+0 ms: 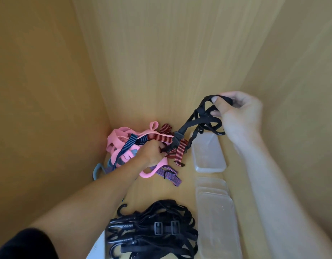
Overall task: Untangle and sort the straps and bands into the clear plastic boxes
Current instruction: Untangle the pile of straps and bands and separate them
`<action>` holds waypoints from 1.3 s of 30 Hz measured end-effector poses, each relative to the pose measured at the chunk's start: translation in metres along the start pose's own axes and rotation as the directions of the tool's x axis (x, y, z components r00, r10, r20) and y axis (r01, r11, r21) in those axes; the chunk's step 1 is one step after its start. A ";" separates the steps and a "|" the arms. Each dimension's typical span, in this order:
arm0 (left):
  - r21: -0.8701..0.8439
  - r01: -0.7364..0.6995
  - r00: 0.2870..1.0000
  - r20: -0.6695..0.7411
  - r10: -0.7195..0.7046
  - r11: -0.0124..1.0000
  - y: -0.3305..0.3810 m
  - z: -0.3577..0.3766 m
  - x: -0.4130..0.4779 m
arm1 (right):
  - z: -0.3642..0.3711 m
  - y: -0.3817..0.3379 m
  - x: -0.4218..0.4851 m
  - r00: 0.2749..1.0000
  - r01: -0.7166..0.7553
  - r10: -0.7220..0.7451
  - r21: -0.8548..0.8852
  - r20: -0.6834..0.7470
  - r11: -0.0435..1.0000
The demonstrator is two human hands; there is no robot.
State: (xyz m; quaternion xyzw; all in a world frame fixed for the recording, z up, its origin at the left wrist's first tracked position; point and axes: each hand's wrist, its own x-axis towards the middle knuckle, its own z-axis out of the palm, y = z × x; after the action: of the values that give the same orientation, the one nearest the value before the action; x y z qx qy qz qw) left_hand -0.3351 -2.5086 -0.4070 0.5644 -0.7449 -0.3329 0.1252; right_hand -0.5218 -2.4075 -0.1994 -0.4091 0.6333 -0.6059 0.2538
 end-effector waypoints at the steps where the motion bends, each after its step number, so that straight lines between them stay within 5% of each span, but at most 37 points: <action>1: -0.011 0.017 1.000 -0.020 -0.017 1.000 0.000 0.000 0.001 | 0.000 0.000 -0.002 1.000 0.008 -0.008 0.002 0.003 1.000; 5: -0.073 0.042 0.996 -0.070 -0.047 0.996 -0.005 -0.004 0.003 | -0.002 0.007 -0.005 1.000 0.022 -0.022 -0.001 0.000 1.000; 10: 0.044 -0.020 0.985 -0.168 0.027 0.999 -0.008 -0.017 -0.004 | 0.001 0.023 -0.003 1.000 -0.012 0.012 -0.046 -0.009 0.999; 21: 0.568 -0.130 0.922 -0.232 0.309 0.813 -0.015 -0.029 -0.019 | 0.008 0.066 -0.017 0.996 -0.065 0.075 -0.160 0.057 0.985; 32: 0.434 -0.173 0.937 -0.205 0.284 0.884 -0.009 -0.046 -0.027 | 0.002 0.085 -0.019 0.996 -0.039 0.062 -0.327 0.060 0.944; 39: 0.243 -0.063 0.932 -0.334 0.144 0.968 -0.001 -0.055 -0.040 | -0.006 0.067 -0.009 1.000 -0.002 0.002 -0.259 0.001 0.966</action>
State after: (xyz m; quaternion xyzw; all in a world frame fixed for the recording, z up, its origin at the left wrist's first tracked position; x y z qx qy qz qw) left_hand -0.2905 -2.4914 -0.3587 0.5846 -0.7731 -0.1326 0.2071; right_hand -0.5354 -2.4012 -0.2652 -0.4387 0.7072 -0.5174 0.1991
